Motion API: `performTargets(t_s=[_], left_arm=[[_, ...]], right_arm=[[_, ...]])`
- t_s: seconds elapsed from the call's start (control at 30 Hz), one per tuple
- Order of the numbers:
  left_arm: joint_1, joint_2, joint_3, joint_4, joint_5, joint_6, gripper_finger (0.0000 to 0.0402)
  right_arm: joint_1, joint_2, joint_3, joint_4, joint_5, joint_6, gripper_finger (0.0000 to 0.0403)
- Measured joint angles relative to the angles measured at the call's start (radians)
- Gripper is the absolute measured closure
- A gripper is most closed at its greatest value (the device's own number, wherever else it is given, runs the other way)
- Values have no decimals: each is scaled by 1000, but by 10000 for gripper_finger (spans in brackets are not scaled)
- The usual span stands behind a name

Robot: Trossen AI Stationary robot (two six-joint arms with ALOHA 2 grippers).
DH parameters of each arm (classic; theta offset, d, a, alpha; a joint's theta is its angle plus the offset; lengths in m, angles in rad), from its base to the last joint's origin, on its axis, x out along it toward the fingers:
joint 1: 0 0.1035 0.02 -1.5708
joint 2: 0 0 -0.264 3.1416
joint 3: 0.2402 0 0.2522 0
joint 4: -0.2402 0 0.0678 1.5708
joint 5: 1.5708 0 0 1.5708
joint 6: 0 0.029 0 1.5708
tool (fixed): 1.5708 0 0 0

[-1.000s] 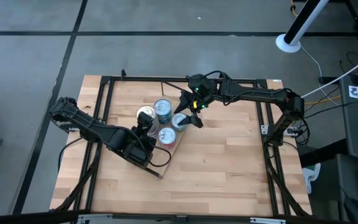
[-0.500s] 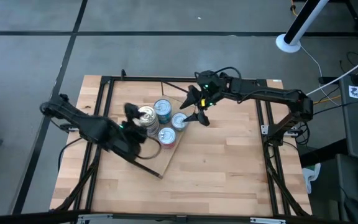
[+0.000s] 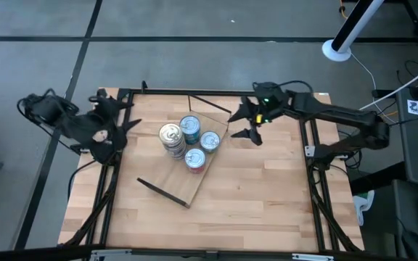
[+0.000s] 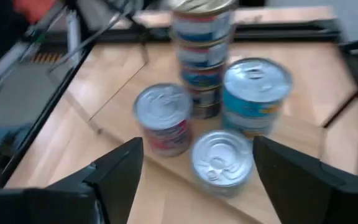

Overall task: Stack canned seafood by type on shelf
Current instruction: Return to Home Position

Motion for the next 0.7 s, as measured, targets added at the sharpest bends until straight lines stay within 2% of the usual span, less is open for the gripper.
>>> performTargets(t_s=[0.1, 0.23, 0.33, 0.4, 0.5, 0.7], left_arm=[[1, -71, -92, 86, -7, 4, 133], [1, -112, -196, 112, -11, 36, 133], [2, -127, -250, 112, -74, 65, 143], [2, -143, -276, 106, -119, 84, 162], [2, -187, -306, 108, -134, 94, 204], [2, -294, -390, 114, -88, 13, 310]], right_arm=[[-27, -101, -142, 118, 38, 65, 100], [-55, -242, -316, 254, 111, 147, 100], [-60, -346, -431, 349, 163, 212, 100], [-59, -409, -497, 397, 184, 252, 100], [-59, -484, -578, 425, 189, 313, 100], [-59, -528, -664, 421, 185, 419, 100]])
